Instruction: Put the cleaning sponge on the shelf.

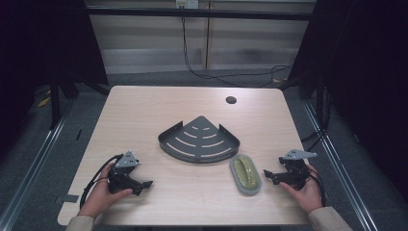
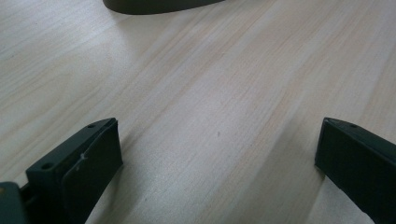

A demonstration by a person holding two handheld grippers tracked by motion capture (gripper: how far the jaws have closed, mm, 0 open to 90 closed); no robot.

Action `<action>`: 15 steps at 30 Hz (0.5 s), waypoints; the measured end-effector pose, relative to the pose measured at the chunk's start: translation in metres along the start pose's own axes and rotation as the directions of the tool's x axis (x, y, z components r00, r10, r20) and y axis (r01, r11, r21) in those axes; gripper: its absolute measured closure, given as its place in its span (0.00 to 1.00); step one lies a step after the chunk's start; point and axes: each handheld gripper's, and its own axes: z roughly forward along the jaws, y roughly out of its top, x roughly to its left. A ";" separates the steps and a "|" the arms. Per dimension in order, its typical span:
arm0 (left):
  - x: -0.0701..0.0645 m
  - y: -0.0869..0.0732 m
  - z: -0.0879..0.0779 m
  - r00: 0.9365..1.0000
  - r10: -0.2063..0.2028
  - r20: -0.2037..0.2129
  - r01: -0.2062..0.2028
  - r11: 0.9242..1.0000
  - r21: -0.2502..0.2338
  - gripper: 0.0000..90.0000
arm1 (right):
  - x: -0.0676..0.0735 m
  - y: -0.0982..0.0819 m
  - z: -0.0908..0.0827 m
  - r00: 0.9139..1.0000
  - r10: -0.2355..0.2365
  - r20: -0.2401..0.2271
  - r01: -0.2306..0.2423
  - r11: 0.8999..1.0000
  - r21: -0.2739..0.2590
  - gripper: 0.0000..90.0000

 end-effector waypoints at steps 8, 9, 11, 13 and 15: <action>0.000 0.000 0.000 1.000 0.000 -0.001 0.000 1.000 0.002 0.00 | 0.002 0.010 0.000 1.000 0.016 0.019 -0.018 0.996 0.090 0.17; 0.000 0.000 0.000 1.000 0.000 0.000 0.000 1.000 0.001 0.00 | 0.003 0.012 -0.001 1.000 0.014 0.019 -0.016 0.994 0.107 0.18; 0.001 0.000 0.000 1.000 0.003 0.002 -0.003 1.000 0.003 0.00 | 0.002 0.017 -0.002 1.000 0.015 0.012 -0.016 0.988 0.151 0.22; 0.000 0.000 0.000 1.000 0.001 -0.004 -0.001 1.000 0.002 0.00 | 0.000 0.025 -0.005 0.999 0.054 -0.001 -0.052 0.974 0.221 0.28; 0.000 0.000 0.000 1.000 0.000 0.000 0.000 1.000 0.001 0.00 | 0.000 0.029 -0.007 0.998 0.066 0.001 -0.065 0.967 0.248 0.30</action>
